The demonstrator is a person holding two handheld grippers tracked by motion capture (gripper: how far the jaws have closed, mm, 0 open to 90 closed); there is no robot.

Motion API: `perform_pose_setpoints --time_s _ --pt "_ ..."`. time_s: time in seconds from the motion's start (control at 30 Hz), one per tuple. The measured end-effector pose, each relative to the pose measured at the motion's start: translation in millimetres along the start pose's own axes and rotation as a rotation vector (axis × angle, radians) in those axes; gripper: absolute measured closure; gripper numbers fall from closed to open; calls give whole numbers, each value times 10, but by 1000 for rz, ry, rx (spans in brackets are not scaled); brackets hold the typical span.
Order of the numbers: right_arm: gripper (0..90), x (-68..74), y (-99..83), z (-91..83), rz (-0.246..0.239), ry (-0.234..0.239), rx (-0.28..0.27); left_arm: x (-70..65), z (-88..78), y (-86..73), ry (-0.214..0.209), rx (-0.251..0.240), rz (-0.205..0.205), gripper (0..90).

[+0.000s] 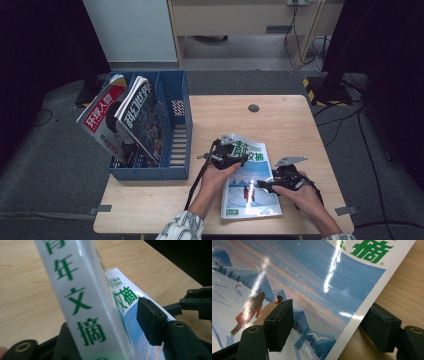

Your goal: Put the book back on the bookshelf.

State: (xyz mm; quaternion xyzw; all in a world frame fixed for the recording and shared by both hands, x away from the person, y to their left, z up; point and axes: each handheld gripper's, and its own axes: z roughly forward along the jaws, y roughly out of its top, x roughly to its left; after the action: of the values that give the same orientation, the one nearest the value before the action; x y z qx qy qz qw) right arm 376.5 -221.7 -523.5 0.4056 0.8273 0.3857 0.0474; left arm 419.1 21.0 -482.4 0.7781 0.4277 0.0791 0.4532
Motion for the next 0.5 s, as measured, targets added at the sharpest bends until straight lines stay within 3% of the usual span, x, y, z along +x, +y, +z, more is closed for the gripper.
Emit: perform_pose_setpoints --time_s 0.1,0.3,0.5 --pt "269 -22 -6 -3 7 6 -8 -13 -24 -3 13 -32 11 607" --pt "212 -100 -2 -16 11 18 -11 -66 -89 17 -3 -82 50 673" --pt "155 -152 5 -2 -37 6 -51 -164 -139 50 -17 -106 114 683"
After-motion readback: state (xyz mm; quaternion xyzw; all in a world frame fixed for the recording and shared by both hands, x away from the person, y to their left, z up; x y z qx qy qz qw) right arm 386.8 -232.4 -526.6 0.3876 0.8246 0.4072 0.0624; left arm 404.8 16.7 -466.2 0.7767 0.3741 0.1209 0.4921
